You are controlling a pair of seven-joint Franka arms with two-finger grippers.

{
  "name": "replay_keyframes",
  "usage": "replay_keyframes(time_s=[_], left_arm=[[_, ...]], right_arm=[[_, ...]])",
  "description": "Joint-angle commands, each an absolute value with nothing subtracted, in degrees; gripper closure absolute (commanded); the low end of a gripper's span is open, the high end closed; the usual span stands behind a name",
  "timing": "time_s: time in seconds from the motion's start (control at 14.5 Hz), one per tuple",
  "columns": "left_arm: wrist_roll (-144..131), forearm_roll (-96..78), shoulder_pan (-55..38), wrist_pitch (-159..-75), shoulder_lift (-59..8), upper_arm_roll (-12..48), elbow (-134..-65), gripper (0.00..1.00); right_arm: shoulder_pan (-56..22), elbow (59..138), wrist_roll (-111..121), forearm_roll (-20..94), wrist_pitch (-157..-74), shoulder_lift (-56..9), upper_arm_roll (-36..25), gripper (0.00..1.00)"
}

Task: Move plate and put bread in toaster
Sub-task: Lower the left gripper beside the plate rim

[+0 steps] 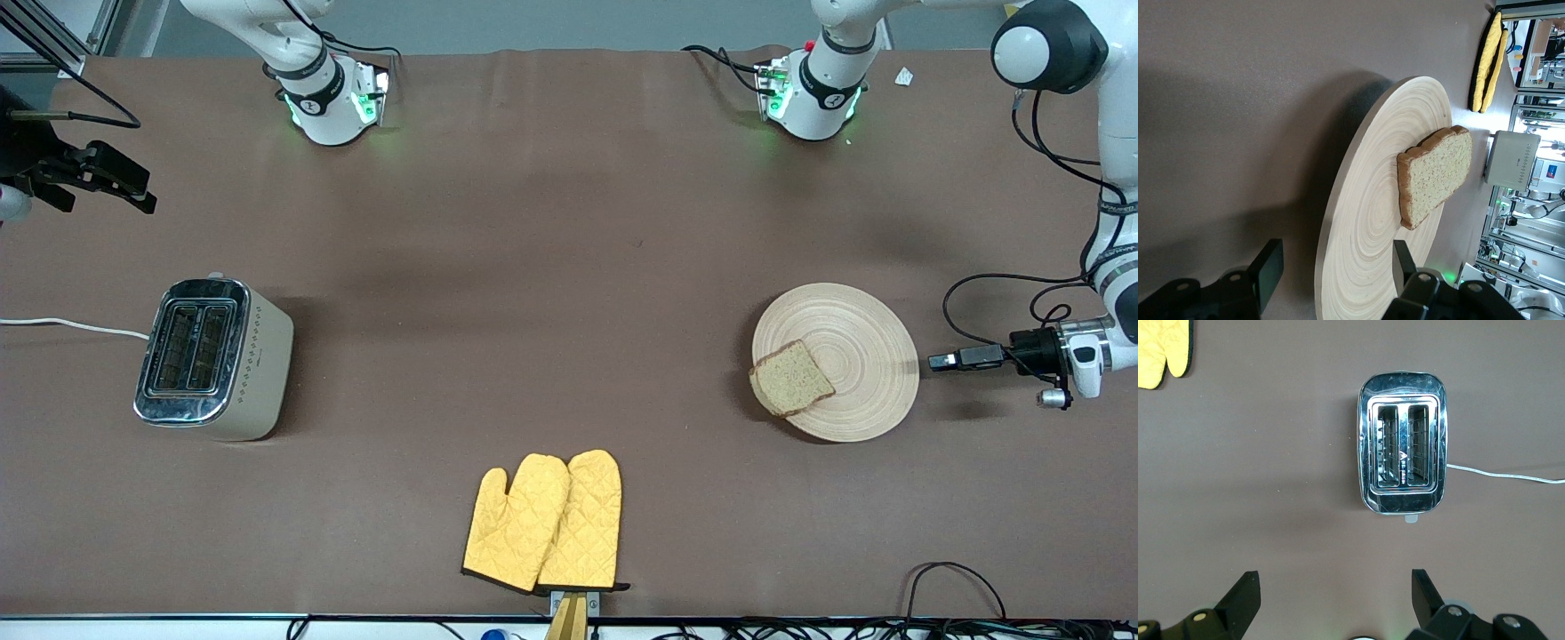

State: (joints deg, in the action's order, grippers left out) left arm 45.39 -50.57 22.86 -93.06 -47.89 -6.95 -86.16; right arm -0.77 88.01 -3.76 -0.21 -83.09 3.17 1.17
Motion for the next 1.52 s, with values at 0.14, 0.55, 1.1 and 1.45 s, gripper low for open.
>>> replay_keyframes(time_s=[0.14,0.55,1.1,1.45], left_arm=[[45.7,-50.63,22.76,-92.72,-48.43,-6.77,-85.17,0.39],[47.81,-50.97,22.59,-92.72,-50.09,-5.45,-85.08,0.44],[49.39,-50.71,22.24,-92.72,-51.41,-4.92,-85.08,0.75],[49.75,-50.63,22.15,-92.73,-52.21,-4.92,-85.08,0.9]], right_arm=[[-0.97,89.38,-4.13,0.79,-83.5,4.39,1.05,0.0],[-0.97,89.21,-4.22,0.79,-83.49,4.31,1.14,0.0],[-0.97,89.3,-4.22,0.79,-83.41,4.31,1.14,0.0],[-0.62,89.38,-4.22,0.79,-83.23,4.31,1.05,0.0]])
